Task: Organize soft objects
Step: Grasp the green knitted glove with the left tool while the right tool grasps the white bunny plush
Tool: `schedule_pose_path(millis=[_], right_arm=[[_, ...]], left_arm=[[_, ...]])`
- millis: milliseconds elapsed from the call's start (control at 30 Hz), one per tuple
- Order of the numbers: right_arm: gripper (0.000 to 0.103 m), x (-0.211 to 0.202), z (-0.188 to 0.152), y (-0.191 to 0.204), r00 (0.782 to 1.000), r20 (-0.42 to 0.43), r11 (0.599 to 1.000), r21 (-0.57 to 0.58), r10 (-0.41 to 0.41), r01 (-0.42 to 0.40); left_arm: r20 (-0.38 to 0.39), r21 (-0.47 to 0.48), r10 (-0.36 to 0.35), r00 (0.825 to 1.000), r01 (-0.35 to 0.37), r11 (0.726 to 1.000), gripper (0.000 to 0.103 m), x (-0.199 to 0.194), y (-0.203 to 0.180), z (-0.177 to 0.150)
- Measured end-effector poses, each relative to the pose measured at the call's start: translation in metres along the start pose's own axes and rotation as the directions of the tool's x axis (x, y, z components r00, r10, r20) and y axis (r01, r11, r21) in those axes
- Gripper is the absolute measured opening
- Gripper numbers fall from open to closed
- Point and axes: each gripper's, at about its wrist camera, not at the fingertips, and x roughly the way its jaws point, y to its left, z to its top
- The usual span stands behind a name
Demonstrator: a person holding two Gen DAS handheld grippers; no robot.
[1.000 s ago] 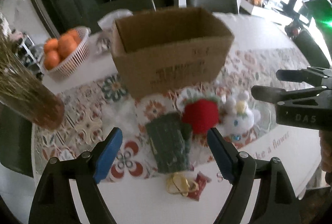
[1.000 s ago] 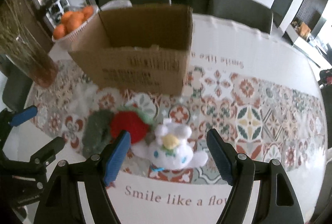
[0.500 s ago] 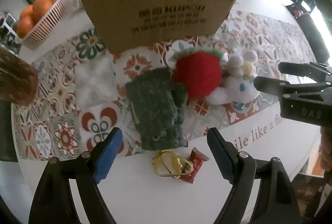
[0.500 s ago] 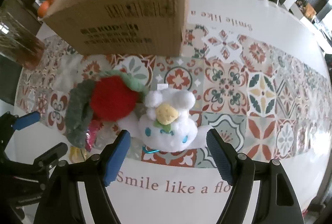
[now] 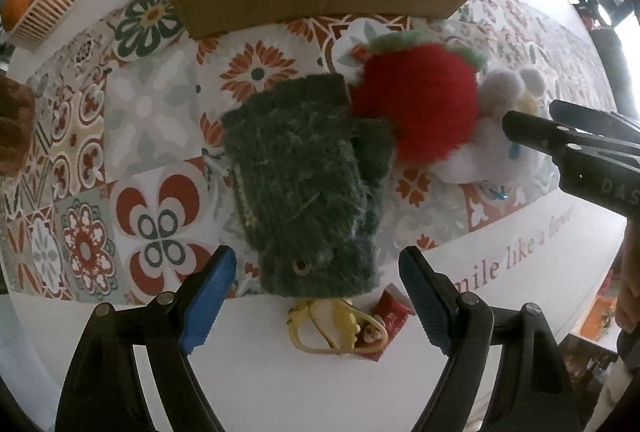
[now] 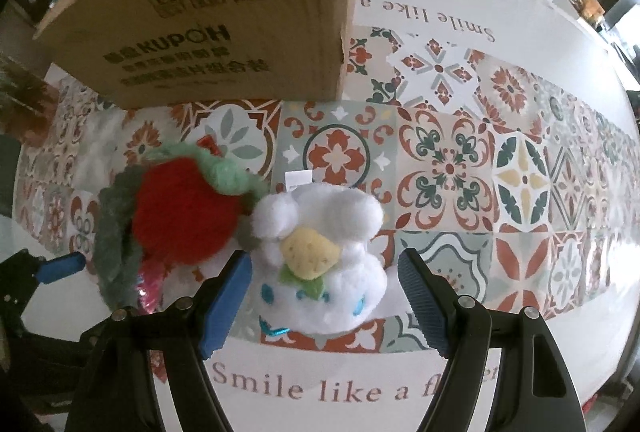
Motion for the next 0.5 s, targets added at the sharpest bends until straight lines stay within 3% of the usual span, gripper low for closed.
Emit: schedule_pose_path(millis=[300, 500], right_arm=[[0.075, 0.019, 0.011, 0.002, 1.0, -0.016, 0.999, 0.03, 0.021, -0.02], [0.057, 0.021, 0.016, 0.004, 0.999, 0.0, 0.998, 0.03, 0.047, -0.047]], left_arm=[[-0.028, -0.056, -0.039, 0.999, 0.037, 0.998, 0.07, 0.022, 0.009, 0.014], [-0.012, -0.07, -0.061, 0.998, 0.06, 0.996, 0.059, 0.023, 0.012, 0.019]])
